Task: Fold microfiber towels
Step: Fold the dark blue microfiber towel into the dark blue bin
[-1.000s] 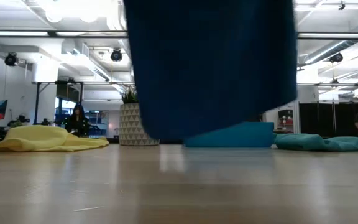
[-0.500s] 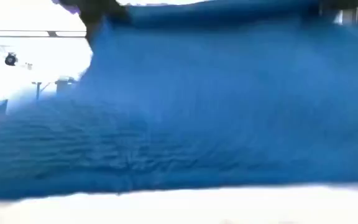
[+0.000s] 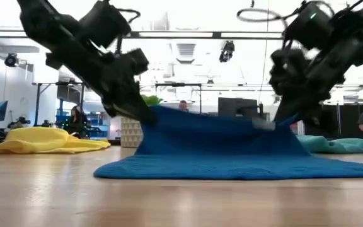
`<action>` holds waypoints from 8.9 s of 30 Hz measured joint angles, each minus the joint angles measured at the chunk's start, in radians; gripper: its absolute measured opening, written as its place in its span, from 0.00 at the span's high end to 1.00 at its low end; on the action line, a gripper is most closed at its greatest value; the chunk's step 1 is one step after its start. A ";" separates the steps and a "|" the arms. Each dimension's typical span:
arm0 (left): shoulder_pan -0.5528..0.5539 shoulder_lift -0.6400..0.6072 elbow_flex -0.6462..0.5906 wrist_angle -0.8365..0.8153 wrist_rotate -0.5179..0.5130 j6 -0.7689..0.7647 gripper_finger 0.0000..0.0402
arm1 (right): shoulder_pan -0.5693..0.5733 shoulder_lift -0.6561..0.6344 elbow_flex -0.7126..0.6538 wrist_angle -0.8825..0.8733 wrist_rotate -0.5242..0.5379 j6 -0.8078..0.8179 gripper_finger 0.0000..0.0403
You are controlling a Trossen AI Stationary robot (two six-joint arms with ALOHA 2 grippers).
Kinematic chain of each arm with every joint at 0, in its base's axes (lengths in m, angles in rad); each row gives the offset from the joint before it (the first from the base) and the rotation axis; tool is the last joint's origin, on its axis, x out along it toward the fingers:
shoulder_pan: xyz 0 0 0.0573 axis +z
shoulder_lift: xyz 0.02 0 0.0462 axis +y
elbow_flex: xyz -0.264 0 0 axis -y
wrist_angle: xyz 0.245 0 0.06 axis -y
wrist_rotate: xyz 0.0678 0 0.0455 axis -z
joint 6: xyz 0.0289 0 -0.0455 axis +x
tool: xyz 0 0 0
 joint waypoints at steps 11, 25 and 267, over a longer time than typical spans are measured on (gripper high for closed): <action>0.087 0.134 0.015 0.100 -0.007 -0.043 1.00 | -0.211 0.133 0.061 0.013 -0.050 0.001 0.95; 0.236 0.080 0.006 0.044 -0.049 -0.067 0.76 | -0.336 0.059 0.065 0.015 -0.039 0.094 0.54; -0.041 -0.053 0.053 -0.423 0.158 0.054 0.98 | 0.164 0.273 0.388 -0.317 0.028 -0.391 0.77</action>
